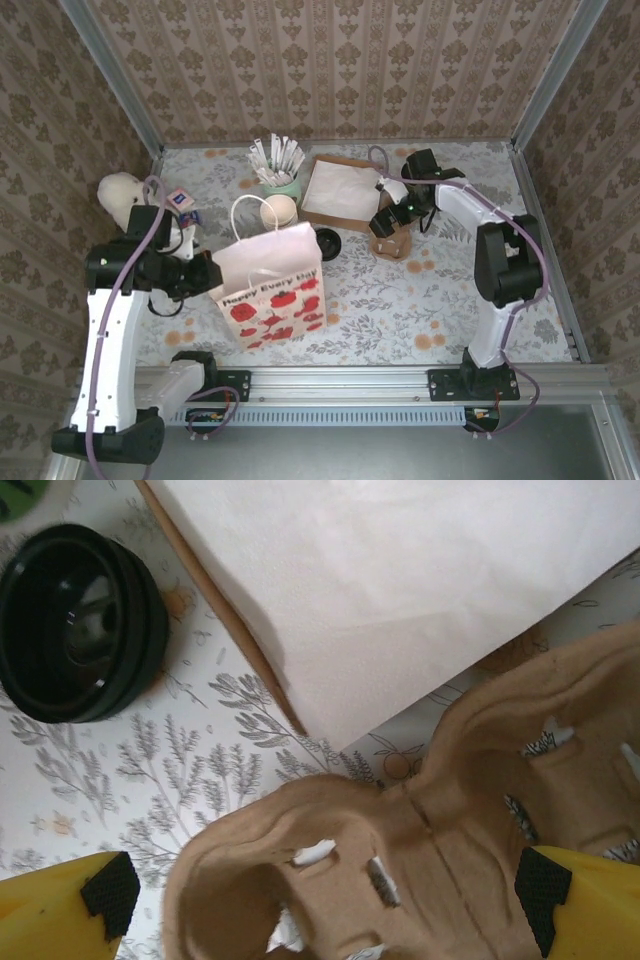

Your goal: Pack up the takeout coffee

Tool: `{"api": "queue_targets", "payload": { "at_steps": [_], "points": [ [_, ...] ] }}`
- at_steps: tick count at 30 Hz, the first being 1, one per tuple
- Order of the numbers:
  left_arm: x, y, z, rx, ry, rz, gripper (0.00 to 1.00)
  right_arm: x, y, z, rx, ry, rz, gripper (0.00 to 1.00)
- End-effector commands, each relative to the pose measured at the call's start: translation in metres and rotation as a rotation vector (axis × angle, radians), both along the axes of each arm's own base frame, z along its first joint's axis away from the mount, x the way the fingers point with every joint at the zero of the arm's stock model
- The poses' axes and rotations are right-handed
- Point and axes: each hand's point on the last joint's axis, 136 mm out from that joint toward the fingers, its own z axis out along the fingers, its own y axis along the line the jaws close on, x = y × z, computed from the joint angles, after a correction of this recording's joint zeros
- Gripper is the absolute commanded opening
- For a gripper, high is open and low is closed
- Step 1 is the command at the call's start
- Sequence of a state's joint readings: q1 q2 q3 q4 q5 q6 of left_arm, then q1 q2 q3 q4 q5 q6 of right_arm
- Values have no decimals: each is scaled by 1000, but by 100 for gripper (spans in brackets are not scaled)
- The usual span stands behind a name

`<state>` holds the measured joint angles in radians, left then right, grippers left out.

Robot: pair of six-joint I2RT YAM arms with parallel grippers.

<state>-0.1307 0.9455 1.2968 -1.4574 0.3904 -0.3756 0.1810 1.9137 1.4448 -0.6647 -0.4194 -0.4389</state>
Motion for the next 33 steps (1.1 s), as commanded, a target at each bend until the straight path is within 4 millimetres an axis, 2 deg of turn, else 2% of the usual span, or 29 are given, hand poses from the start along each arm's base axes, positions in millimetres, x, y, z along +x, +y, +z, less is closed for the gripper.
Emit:
{"api": "queue_targets", "payload": {
  "at_steps": [1, 3, 6, 9, 12, 15, 19, 23, 26, 28, 30, 33],
  "points": [
    [7, -8, -2, -7, -21, -16, 9, -5, -8, -24, -63, 50, 115, 99],
    [15, -16, 0, -23, -42, -31, 10, -2, -14, -36, -101, 69, 103, 99],
    [27, -27, 3, -39, -75, -36, 10, -12, -14, -41, -97, 117, 90, 99],
    [44, -42, 8, -92, -126, -25, 8, -19, -19, -42, -109, 105, 52, 99],
    [63, -56, 12, -147, -169, 6, 9, -23, -34, -42, -173, 56, -7, 99],
    [81, -60, 13, -161, -199, 63, 9, -29, -44, -41, -217, 41, -39, 100],
    [93, -68, 9, -195, -196, 101, 11, -46, -45, -36, -223, 55, 21, 100],
    [91, -71, 1, -146, -137, 44, 22, -62, -44, -34, -224, 94, 104, 100],
    [88, -67, -1, -90, -112, 5, 32, -51, -55, -41, -296, 71, 79, 99],
    [87, -74, 5, -123, -128, -36, 42, -47, -56, -42, -307, 64, 73, 97],
    [87, -82, 11, -169, -150, -75, 60, -47, -54, -42, -316, 76, 92, 94],
    [88, -83, 14, -174, -177, -87, 72, -46, -56, -43, -354, 62, 121, 91]
  ]
}}
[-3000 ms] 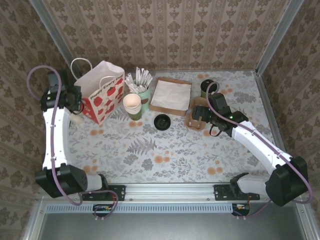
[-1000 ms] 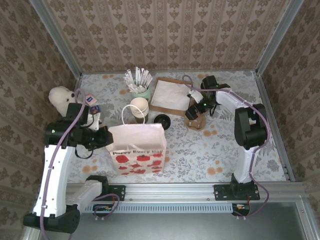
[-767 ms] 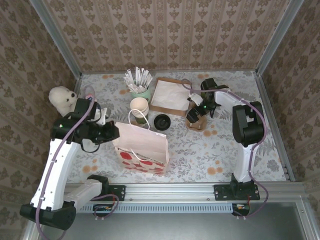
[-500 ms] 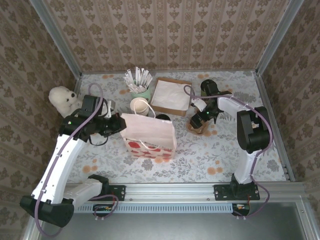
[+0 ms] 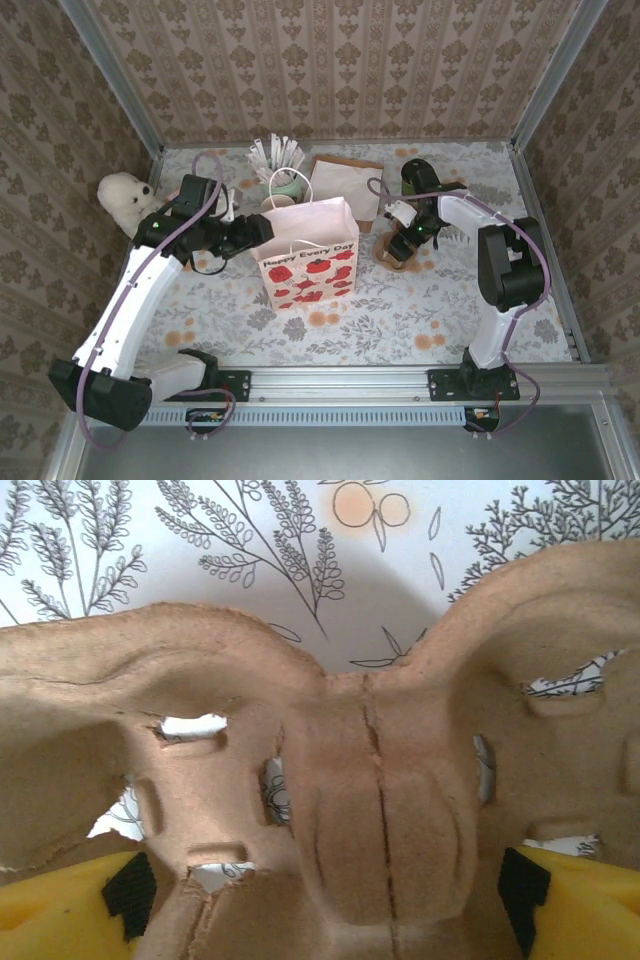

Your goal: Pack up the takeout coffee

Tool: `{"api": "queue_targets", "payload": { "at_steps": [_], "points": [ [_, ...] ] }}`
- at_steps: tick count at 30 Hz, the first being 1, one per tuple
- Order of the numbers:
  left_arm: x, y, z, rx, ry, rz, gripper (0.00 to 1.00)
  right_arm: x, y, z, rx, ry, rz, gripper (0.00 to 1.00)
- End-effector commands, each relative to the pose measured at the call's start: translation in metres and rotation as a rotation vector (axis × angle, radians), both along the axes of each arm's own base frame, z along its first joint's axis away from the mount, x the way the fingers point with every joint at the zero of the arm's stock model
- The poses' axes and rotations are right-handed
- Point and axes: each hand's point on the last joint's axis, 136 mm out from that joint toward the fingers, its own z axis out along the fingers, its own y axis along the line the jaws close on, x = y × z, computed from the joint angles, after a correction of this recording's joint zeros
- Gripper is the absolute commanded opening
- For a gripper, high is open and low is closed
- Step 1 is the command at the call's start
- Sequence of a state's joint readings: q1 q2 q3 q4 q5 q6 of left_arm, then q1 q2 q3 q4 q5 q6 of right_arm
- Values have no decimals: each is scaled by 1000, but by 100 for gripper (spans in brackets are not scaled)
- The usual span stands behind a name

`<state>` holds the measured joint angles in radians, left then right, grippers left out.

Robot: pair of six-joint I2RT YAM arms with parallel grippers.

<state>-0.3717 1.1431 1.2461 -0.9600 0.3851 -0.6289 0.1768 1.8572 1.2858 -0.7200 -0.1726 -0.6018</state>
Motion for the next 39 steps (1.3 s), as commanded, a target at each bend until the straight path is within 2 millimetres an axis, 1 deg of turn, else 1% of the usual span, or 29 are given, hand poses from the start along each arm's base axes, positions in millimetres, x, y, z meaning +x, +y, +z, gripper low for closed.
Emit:
{"api": "queue_targets", "payload": {
  "at_steps": [1, 2, 4, 6, 8, 10, 12, 14, 17, 18, 20, 23, 25, 27, 28, 29, 30, 33, 35, 37, 39],
  "points": [
    [-1, -4, 16, -27, -70, -44, 73, 2, -5, -2, -66, -6, 43, 90],
    [-1, -3, 16, -33, -78, -35, 77, 5, -6, -3, -74, -22, 42, 89],
    [-1, -9, 18, -80, -89, -46, 80, 10, -6, -7, -92, -45, 43, 82],
    [-1, -16, 18, -126, -76, -60, 80, 12, -4, -8, -99, -43, 52, 78],
    [-2, -19, 12, -129, -50, -40, 81, 14, -1, -9, -96, -41, 64, 77],
    [-3, -27, 3, -151, -28, -41, 81, 15, 4, -11, -95, -34, 76, 75],
    [-4, -36, 0, -169, -14, -67, 81, 16, 6, -13, -100, -29, 83, 73],
    [-4, -45, 2, -170, -21, -97, 81, 13, 7, -13, -102, -8, 98, 74],
    [-4, -68, 10, -191, -39, -186, 81, 13, 8, -11, -106, 14, 108, 73],
    [-4, -73, 10, -182, -35, -206, 81, 13, 7, -12, -106, 18, 111, 72],
    [-5, -75, 8, -153, -22, -217, 81, 13, 5, -14, -119, 24, 110, 69],
    [-7, -71, 14, -152, -58, -224, 84, 13, 1, -16, -132, 46, 91, 68],
    [-9, -61, 18, -144, -93, -204, 88, 11, 0, -17, -134, 51, 93, 70],
    [-10, -47, 17, -135, -116, -170, 92, 7, 0, -19, -133, 68, 99, 70],
    [-12, -41, 17, -141, -119, -155, 95, 6, -1, -22, -137, 82, 95, 70],
    [-9, -33, 18, -151, -125, -130, 97, 5, -1, -23, -138, 92, 93, 71],
    [-9, -29, 22, -172, -139, -125, 99, 4, -1, -24, -141, 102, 91, 71],
    [-10, -19, 38, -230, -186, -114, 100, 3, -2, -29, -145, 120, 85, 67],
    [-9, -10, 46, -244, -213, -96, 100, 3, -2, -28, -144, 125, 82, 65],
    [-6, 0, 46, -238, -218, -69, 100, 4, -1, -26, -141, 120, 76, 61],
    [-4, 8, 45, -226, -224, -49, 100, 5, -1, -22, -137, 110, 67, 56]
  ]
}}
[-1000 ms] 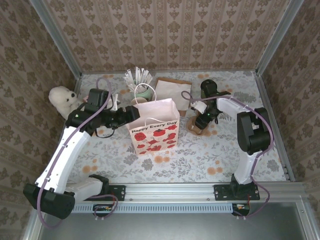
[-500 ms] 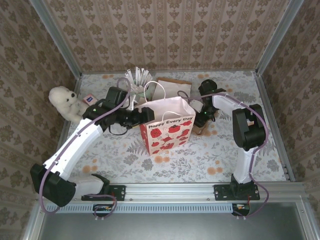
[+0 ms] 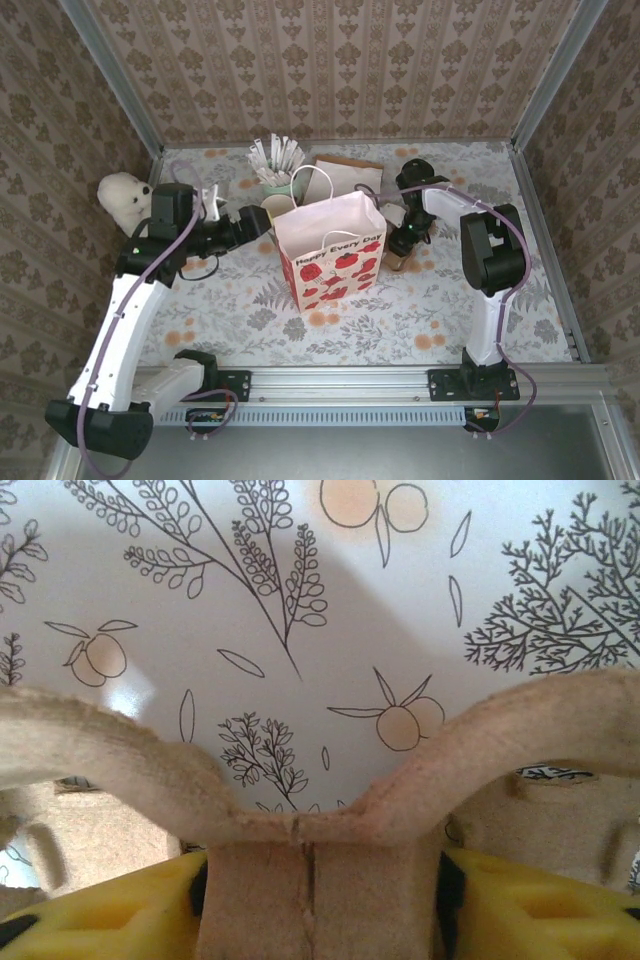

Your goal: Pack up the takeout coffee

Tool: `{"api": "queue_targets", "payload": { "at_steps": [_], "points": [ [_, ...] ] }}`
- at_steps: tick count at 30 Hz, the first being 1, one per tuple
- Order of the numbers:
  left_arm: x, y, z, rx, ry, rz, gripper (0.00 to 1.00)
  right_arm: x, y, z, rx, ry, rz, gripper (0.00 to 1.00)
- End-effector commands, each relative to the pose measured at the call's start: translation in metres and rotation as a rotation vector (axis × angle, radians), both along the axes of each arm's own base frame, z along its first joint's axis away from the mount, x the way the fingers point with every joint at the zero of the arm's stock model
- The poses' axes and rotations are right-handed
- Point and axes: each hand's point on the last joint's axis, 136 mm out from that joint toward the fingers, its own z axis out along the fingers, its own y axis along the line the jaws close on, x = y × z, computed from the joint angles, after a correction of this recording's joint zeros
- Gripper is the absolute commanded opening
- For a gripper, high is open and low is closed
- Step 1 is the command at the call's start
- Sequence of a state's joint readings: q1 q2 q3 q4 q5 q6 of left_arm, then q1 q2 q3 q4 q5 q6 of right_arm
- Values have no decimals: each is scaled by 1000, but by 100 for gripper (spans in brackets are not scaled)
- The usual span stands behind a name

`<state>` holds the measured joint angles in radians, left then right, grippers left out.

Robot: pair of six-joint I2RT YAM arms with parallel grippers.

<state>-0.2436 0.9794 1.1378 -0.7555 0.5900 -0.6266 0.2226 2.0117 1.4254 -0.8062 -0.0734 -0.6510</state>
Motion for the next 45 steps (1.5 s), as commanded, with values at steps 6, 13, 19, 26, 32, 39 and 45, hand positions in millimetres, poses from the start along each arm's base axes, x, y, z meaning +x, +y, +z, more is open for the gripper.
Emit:
{"api": "queue_targets", "payload": {
  "at_steps": [6, 13, 19, 26, 32, 39, 45],
  "points": [
    [4, 14, 8, 30, -64, -4, 100, 2, -6, 17, -13, -37, -76, 58],
    [10, 11, 8, 39, -69, -33, 100, 1, 6, 13, 52, 4, -126, 78],
    [12, 11, 5, 25, -86, -17, 100, 9, 10, 1, 76, -4, -136, 69],
    [17, 19, 5, 51, -95, 32, 100, 7, 1, -4, 26, 15, -123, 67],
    [24, 25, -3, 65, -71, 91, 100, 3, 3, 11, 38, 36, -121, 60],
    [31, 26, 0, 68, -108, 103, 100, 0, -11, 41, 23, -25, -192, 50],
    [42, 12, 18, 69, -230, 40, 100, -10, -24, 63, 23, -87, -324, 46]
  ]
}}
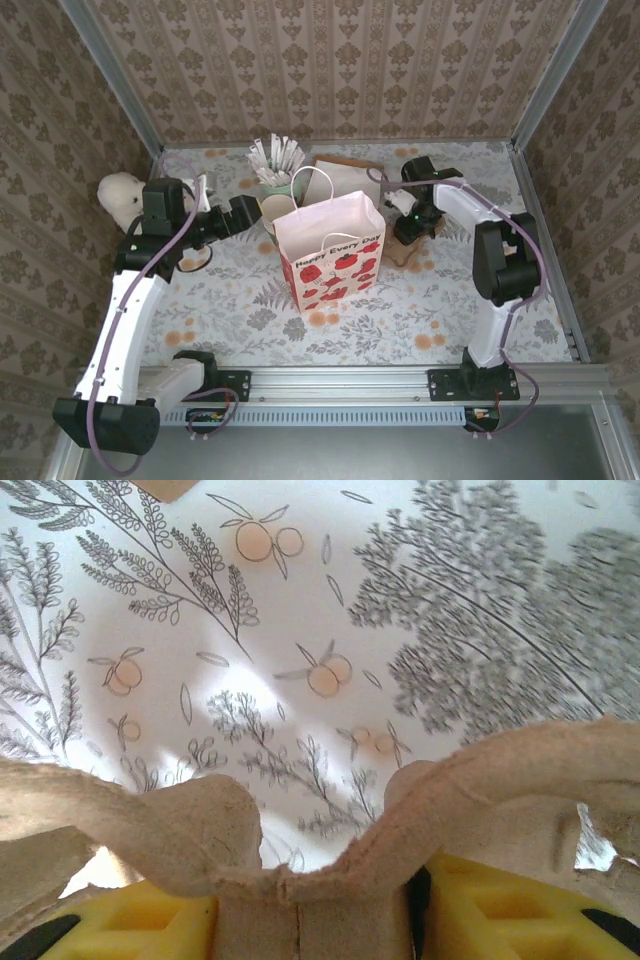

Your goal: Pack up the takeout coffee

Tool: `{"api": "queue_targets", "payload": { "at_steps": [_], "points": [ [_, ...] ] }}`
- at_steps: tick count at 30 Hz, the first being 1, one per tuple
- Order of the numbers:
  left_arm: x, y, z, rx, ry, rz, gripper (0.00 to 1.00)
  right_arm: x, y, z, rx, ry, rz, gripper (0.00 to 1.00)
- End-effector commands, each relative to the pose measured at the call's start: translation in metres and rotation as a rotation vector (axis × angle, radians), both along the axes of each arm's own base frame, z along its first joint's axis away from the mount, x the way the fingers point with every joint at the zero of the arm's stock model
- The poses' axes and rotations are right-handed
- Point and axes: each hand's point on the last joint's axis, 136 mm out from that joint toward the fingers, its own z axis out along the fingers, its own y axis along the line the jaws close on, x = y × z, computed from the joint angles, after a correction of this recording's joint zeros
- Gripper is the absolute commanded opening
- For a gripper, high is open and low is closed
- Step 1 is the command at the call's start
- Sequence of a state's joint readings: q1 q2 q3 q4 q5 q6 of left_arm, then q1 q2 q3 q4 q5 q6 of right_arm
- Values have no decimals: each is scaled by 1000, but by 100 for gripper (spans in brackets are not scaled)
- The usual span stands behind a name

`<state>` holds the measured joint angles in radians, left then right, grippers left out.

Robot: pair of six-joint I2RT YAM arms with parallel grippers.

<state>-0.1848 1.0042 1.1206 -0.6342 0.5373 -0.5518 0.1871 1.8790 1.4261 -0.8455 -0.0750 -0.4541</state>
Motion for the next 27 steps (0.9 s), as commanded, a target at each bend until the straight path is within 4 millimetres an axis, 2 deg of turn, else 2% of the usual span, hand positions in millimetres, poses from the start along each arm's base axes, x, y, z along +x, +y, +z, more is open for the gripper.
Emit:
{"api": "queue_targets", "payload": {
  "at_steps": [1, 6, 11, 15, 20, 23, 27],
  "points": [
    [11, -6, 16, 34, -121, -28, 100, -16, -13, 16, -26, -12, -118, 46],
    [10, -31, 44, 94, -297, -174, 100, -22, -24, 32, -17, -111, -286, 45],
    [8, -60, 63, 156, -405, -355, 100, -25, -37, 58, 20, -243, -448, 44],
    [21, -79, 61, 247, -422, -418, 100, -34, -45, 78, 76, -327, -538, 43],
    [51, -85, 55, 311, -396, -370, 100, -46, -56, 109, 140, -426, -635, 43],
    [59, -95, 52, 302, -372, -420, 96, -51, -48, 127, 230, -448, -661, 43],
    [56, -111, 51, 250, -307, -516, 93, -58, -22, 161, 426, -438, -656, 42]
  ]
}}
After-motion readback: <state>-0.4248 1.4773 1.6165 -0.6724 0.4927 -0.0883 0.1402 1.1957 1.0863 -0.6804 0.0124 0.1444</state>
